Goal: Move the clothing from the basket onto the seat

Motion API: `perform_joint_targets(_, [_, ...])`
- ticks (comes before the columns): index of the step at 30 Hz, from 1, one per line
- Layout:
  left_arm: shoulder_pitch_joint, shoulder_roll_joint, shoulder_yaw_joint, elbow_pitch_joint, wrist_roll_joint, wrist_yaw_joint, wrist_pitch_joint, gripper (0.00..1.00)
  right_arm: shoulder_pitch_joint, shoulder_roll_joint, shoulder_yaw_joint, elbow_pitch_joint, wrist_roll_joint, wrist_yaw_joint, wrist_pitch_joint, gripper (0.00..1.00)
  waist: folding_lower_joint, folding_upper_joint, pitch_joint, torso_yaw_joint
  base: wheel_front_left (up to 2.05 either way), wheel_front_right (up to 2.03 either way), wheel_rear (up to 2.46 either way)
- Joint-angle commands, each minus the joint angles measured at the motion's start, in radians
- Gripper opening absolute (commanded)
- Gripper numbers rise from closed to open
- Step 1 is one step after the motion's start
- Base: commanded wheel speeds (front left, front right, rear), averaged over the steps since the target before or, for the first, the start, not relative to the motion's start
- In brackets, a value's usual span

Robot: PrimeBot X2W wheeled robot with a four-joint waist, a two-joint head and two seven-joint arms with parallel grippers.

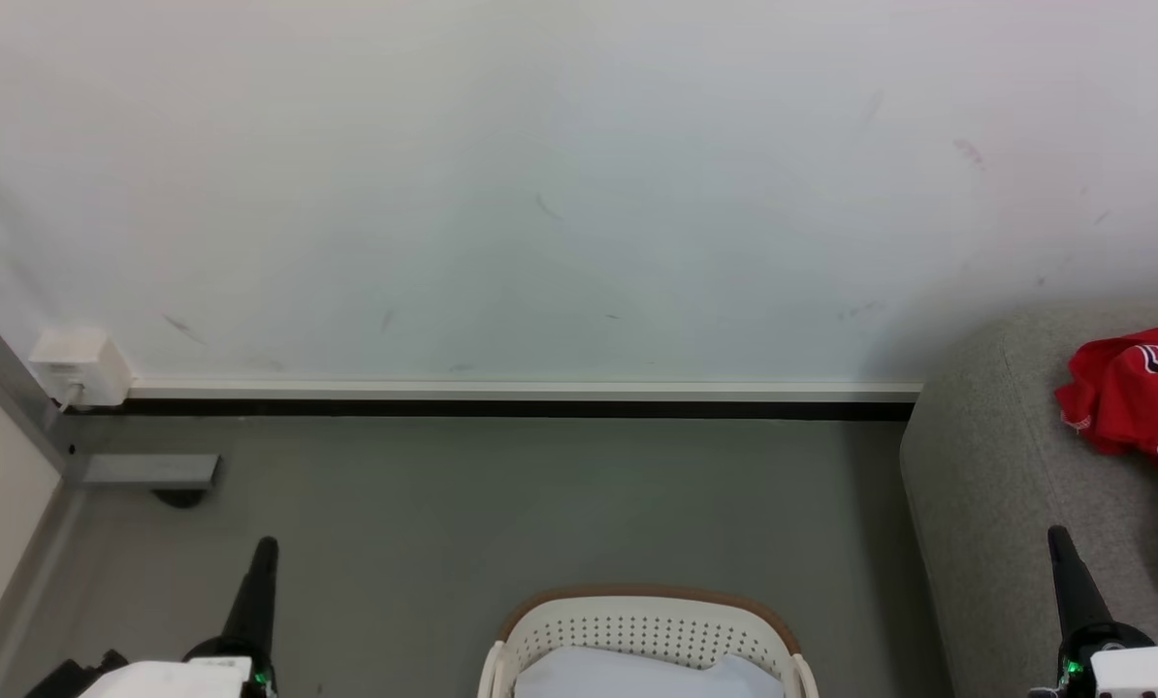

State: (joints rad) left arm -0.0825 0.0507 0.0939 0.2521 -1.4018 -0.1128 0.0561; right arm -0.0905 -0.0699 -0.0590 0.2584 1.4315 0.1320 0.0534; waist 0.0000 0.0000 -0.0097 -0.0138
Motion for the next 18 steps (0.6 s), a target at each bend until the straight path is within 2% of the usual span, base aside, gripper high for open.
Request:
perform_joint_targets(1, [-0.014,0.003,0.006,-0.006,-0.021,-0.004,0.008,0.00,-0.016,-0.002,-0.008,-0.010,0.016,-0.002,0.007,0.00,0.0000,0.0000,0.000,0.001,0.00,0.00,0.00])
perform_joint_targets(18, [-0.024,0.001,0.016,-0.007,-0.140,-0.014,0.040,0.00,-0.019,0.011,-0.038,-0.015,0.122,-0.002,0.041,0.00,0.0000,0.0000,0.008,0.008,0.00,0.00,0.00])
